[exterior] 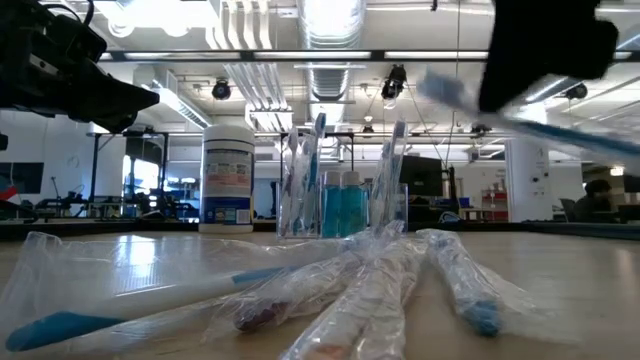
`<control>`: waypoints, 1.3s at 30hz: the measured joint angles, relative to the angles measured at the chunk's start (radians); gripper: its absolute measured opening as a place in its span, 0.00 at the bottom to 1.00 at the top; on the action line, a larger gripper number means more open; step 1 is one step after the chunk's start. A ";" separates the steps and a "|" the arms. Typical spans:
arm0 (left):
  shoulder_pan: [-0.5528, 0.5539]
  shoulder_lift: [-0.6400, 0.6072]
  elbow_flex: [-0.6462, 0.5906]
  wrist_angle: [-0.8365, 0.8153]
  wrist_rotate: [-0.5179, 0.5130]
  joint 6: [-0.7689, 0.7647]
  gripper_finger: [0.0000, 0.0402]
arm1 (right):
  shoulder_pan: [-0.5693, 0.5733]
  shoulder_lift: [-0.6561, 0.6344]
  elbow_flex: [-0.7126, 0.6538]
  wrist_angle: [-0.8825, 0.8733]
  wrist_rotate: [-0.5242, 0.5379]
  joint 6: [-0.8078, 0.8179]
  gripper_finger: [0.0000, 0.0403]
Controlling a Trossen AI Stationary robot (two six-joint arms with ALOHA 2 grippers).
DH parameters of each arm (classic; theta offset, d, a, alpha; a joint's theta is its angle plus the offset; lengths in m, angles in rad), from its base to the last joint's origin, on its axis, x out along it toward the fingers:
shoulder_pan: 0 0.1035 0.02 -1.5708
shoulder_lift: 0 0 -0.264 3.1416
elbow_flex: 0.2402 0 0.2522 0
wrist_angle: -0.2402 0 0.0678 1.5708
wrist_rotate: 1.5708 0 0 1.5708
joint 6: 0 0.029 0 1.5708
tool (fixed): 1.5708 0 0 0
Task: Pick & Place toothbrushing station
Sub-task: Put the blue toothbrush into the transparent bin organizer
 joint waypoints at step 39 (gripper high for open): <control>0.000 0.024 -0.003 0.031 -0.001 0.117 0.02 | -0.100 -1.021 -0.848 1.095 0.157 -1.277 0.02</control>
